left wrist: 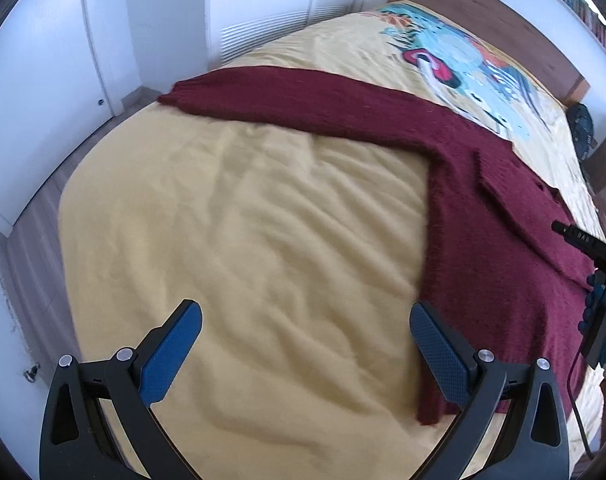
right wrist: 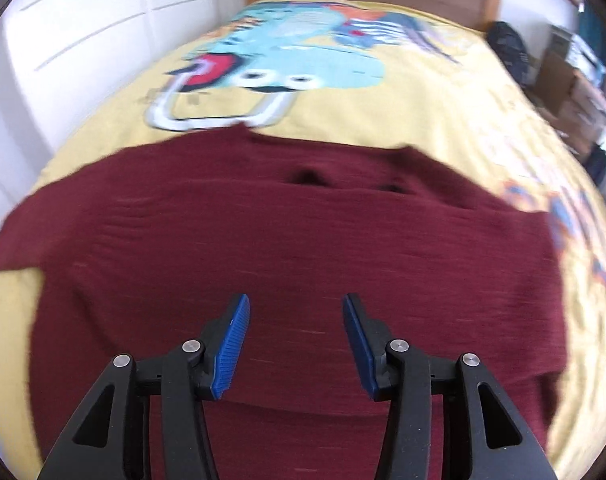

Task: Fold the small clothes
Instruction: 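Open the right gripper to release the sleeve onto the body, then move the left gripper to the other sleeve cuff and close on it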

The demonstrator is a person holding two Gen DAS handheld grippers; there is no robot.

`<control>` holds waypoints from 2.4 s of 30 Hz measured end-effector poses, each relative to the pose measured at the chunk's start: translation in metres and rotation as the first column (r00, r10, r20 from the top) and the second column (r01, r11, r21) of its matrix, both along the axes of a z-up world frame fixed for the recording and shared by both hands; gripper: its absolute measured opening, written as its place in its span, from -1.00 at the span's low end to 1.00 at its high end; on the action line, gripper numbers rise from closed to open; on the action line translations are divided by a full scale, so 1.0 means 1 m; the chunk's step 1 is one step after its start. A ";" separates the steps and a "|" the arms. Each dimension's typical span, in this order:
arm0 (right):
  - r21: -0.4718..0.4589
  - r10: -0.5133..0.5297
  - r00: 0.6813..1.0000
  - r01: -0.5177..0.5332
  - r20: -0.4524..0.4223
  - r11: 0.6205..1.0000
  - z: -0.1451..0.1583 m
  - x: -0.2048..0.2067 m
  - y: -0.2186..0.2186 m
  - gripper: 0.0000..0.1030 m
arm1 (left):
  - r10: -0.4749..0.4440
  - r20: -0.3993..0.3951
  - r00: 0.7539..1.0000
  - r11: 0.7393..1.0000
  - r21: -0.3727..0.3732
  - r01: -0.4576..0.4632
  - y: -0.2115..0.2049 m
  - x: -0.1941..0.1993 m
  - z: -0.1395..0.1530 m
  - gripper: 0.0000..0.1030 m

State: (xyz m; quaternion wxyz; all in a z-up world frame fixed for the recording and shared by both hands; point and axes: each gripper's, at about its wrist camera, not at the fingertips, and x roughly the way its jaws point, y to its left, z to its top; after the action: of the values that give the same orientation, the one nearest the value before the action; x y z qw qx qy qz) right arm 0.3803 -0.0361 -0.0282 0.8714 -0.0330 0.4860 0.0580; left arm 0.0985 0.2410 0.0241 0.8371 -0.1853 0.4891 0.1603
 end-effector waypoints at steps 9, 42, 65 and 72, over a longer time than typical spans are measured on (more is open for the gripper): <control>0.000 -0.043 0.997 0.043 -0.059 0.999 -0.025 -0.029 -0.058 0.00 | -0.084 -0.023 0.996 0.994 0.065 0.085 -0.045 0.031 0.009 0.98; 0.002 -0.115 0.993 0.115 -0.029 0.993 -0.004 -0.058 -0.095 0.06 | -0.096 0.005 0.995 0.992 0.083 0.095 -0.063 0.038 0.026 0.98; 0.011 -0.048 0.999 0.048 0.020 0.999 0.039 -0.148 -0.041 0.07 | -0.080 0.099 0.992 0.997 0.011 0.079 -0.022 -0.006 0.057 0.98; -0.001 -0.049 0.998 0.049 0.024 0.999 0.040 -0.161 -0.031 0.07 | -0.022 0.104 0.994 0.999 -0.045 0.027 0.027 0.002 0.042 0.98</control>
State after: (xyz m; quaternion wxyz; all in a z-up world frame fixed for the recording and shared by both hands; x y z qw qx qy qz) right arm 0.2194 -0.0668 0.0121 0.8784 -0.0226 0.4761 0.0356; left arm 0.1009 0.2678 0.0662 0.8586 -0.2064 0.4511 0.1289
